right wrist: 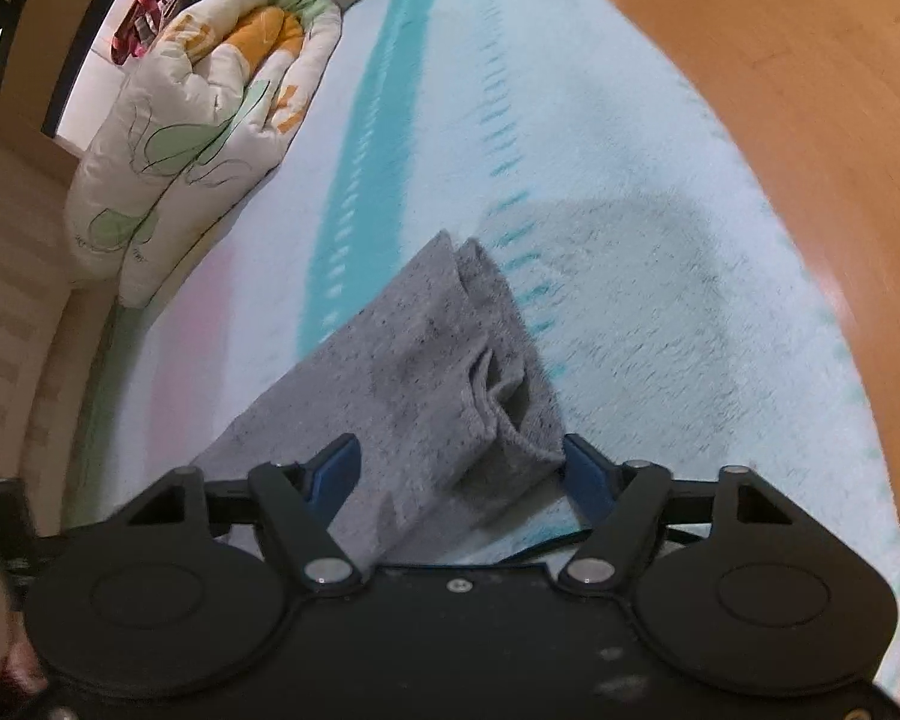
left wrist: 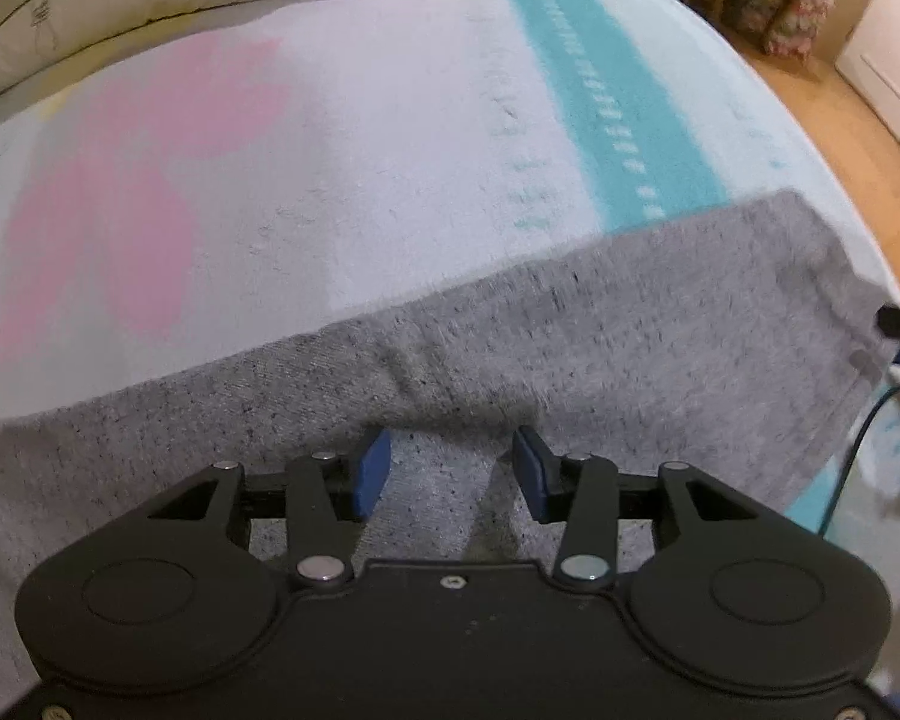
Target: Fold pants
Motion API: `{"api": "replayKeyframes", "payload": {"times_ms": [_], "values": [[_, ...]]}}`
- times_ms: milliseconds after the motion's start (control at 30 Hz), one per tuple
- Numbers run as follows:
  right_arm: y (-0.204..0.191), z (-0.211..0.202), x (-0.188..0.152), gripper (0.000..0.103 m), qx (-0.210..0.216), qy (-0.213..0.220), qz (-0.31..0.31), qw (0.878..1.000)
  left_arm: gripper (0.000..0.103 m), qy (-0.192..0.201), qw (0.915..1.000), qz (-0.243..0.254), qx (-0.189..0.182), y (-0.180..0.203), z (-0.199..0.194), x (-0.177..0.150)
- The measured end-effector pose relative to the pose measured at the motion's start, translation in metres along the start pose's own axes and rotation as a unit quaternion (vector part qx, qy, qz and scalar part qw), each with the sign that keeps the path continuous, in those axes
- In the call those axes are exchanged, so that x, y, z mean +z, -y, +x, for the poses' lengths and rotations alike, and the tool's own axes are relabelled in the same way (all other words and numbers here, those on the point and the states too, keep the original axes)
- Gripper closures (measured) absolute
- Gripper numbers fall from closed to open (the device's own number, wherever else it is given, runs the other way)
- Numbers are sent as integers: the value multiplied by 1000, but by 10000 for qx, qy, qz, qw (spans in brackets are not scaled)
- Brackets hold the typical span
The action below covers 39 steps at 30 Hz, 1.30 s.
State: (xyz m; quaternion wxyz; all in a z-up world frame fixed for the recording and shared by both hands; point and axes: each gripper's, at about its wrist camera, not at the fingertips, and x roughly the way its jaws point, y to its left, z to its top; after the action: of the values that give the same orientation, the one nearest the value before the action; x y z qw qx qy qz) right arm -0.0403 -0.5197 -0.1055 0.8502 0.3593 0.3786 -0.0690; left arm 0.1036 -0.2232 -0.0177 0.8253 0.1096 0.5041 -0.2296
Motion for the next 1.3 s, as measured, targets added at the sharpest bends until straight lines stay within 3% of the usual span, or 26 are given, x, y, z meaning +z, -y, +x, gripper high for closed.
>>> {"api": "replayKeyframes", "payload": {"times_ms": [33, 67, 100, 233, 367, 433, 500, 567, 733, 900, 1100, 1200, 1300], "values": [[-1, 2, -1, 48, -37, 87, 45, 9999, 51, 48, 10000, -60, 26, -2, -2, 1], [-4, 6, 0, 72, -61, 129, 124, 9998, 51, 90, 9999, -89, 47, -4, -4, 2], [-7, 10, 0, 86, -113, 152, 169, 9997, 51, 130, 9998, -114, 74, -6, -5, 4], [-34, 9, -5, 89, -552, 391, -320, 9972, 51, 291, 9989, -363, 61, -19, -10, 14], [-63, -5, -6, 89, -620, 589, -695, 9939, 51, 328, 9980, -538, 33, -26, 2, 24], [-76, -11, -6, 89, -609, 682, -763, 9929, 49, 49, 9994, -233, 270, -21, 27, 25], [-87, -16, -6, 89, -669, 760, -898, 9908, 48, 360, 9972, 405, 506, -7, 28, 20], [-101, -20, -5, 89, -734, 806, -1027, 9887, 48, 319, 9958, 664, 535, -4, 23, 19], [-144, -29, -8, 90, -836, 916, -1424, 9820, 48, 239, 9988, 118, 403, -48, -1, 17], [-212, -35, -22, 90, -739, 1015, -2108, 9694, 48, 248, 9973, -267, 631, -110, -20, 7], [-325, -22, -71, 90, -120, 997, -3118, 9448, 48, 248, 9948, -635, 759, -172, -41, -17], [-379, 10, -117, 90, 153, 839, -3705, 9249, 49, 342, 9896, -994, 979, -209, -56, -28], [-411, 65, -172, 90, 326, 347, -3995, 9155, 49, 428, 9815, -1446, 1182, -248, -70, -40]]}}
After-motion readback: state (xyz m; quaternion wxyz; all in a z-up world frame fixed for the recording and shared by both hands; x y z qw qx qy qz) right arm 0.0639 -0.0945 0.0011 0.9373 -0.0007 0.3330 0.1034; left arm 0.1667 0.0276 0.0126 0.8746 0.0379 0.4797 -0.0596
